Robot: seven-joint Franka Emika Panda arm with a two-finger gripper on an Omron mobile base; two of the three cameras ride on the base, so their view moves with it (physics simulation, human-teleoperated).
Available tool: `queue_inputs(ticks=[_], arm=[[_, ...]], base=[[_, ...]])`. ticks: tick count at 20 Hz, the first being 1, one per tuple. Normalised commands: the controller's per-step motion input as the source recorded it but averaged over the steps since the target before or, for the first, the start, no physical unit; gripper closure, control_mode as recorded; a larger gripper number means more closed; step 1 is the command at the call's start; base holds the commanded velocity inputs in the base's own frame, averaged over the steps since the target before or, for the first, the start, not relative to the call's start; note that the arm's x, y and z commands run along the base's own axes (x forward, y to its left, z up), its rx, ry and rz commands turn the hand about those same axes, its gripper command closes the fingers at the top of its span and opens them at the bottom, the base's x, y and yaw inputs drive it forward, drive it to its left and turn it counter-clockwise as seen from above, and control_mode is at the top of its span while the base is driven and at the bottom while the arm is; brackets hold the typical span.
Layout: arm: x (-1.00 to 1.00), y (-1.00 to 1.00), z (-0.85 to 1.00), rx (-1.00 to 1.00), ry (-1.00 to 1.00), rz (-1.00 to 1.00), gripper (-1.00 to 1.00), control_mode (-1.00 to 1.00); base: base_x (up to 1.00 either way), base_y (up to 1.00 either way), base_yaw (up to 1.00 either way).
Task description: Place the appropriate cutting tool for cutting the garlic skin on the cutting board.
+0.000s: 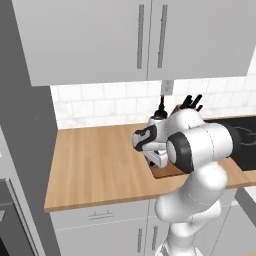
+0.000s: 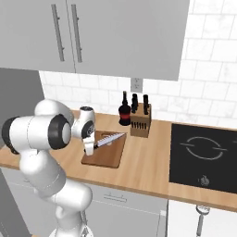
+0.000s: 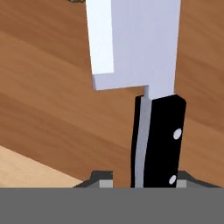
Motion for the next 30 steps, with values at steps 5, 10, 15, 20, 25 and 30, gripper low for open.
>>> queue_inputs(ticks=[5, 10, 15, 20, 25, 30], arm=[[-0.07, -0.48, -0.17, 0.08, -0.11, 0.0, -1.0, -1.0], [-0.51, -0.11, 0.1, 0.03, -0.23, 0.0, -1.0, -1.0], [-0.83, 0.0, 0.43, 0.0, -0.31, 0.0, -1.0, -1.0], [-0.8, -0.16, 0.63, 0.0, -0.24, -0.03, -1.0, -1.0], [-0.5, -0.83, 0.69, 0.0, -0.09, -0.06, -1.0, -1.0], [-0.12, -1.0, 0.75, 0.01, -0.01, -0.02, -1.0, -1.0]], base=[[0.0, 0.0, 0.0], [0.0, 0.0, 0.0], [0.0, 0.0, 0.0], [0.0, 0.0, 0.0], [0.0, 0.0, 0.0], [0.0, 0.0, 0.0]])
